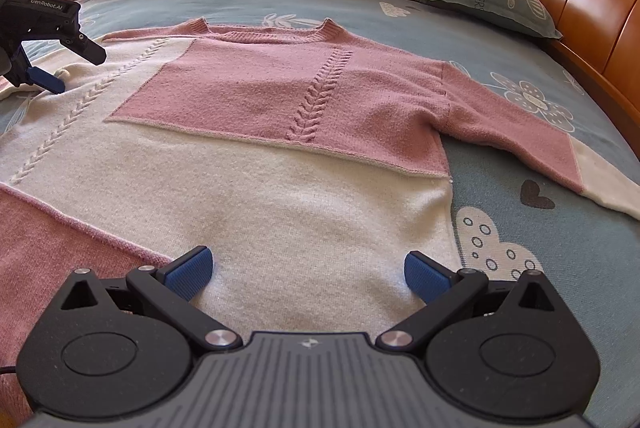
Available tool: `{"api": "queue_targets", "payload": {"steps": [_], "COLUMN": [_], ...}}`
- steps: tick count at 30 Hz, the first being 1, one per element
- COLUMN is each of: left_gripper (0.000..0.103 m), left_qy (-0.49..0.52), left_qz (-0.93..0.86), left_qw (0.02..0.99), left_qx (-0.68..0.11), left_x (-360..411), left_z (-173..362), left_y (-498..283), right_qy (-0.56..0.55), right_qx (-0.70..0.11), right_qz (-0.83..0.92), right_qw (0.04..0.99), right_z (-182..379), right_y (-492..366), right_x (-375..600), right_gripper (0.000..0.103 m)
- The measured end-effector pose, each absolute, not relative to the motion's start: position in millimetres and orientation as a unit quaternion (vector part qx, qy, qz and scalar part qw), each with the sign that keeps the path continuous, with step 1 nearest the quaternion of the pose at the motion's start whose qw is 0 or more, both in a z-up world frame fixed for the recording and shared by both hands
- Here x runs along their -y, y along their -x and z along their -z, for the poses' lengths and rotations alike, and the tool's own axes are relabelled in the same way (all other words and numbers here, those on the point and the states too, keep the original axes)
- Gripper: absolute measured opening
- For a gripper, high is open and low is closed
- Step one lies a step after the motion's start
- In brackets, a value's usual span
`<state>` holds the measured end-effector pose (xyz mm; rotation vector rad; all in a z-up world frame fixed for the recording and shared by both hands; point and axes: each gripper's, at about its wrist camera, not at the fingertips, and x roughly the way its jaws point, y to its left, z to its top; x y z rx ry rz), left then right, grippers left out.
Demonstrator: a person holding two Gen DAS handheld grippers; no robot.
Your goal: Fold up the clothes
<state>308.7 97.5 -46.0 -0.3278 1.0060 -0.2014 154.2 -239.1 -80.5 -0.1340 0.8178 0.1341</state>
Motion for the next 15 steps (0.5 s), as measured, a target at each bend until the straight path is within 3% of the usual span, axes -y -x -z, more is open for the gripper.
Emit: {"api": "queue_targets", "payload": {"steps": [15], "left_gripper": [0.099], "left_qy": [0.168], "left_qz": [0.067], "left_qw": [0.853], "left_qx": [-0.489], "left_x": [-109.0], "left_z": [57.7], "left_y": [-286.5], "right_qy": [0.052], "right_qx": [-0.399], "right_qz": [-0.072], "right_qw": [0.913], "right_z": [81.7], "right_y": [-156.0], "right_x": [243.7], "right_gripper": [0.103]}}
